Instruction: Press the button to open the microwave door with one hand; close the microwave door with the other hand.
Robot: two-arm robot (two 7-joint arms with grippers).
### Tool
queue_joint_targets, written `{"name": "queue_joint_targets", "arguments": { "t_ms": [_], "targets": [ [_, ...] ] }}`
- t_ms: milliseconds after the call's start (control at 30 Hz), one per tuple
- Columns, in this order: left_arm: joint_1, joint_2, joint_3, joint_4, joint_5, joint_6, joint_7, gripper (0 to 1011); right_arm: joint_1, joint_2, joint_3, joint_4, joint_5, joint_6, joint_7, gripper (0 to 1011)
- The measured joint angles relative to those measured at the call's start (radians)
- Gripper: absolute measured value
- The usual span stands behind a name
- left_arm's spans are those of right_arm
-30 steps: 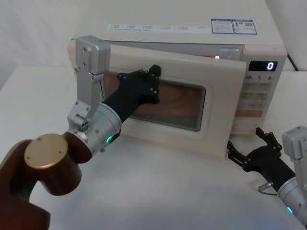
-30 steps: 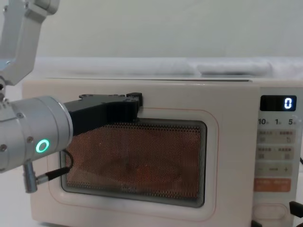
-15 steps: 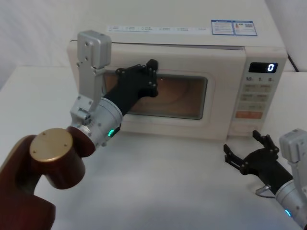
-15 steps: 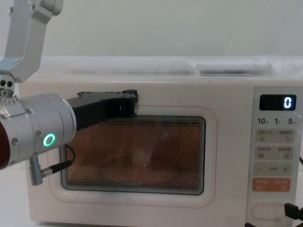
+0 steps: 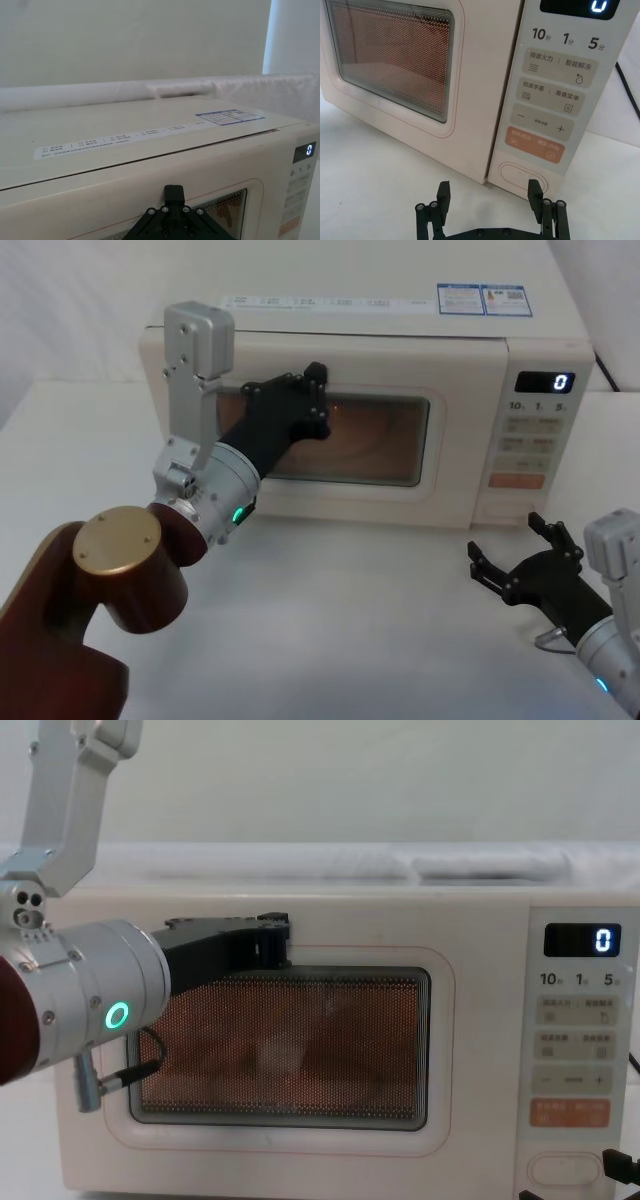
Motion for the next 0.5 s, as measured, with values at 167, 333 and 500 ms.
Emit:
{"name": "queue_joint_targets", "arguments": {
  "t_ms": [167,333,500],
  "targets": [
    [-0.005,-0.011,-0.006,0.010,0.007,0.009,0.008,0,0.000,0.000,0.000,0.000,0.000,0.000,-0.001,1002],
    [-0.007,-0.018,-0.010,0.018,0.010,0.010,0.009,0,0.000,0.000,0.001,0.000,0.000,0.000,-0.001,1002],
    [-0.009,-0.023,-0.015,0.025,0.011,0.009,0.009,0,0.000,0.000,0.000,0.000,0.000,0.000,-0.001,1002]
  ]
}}
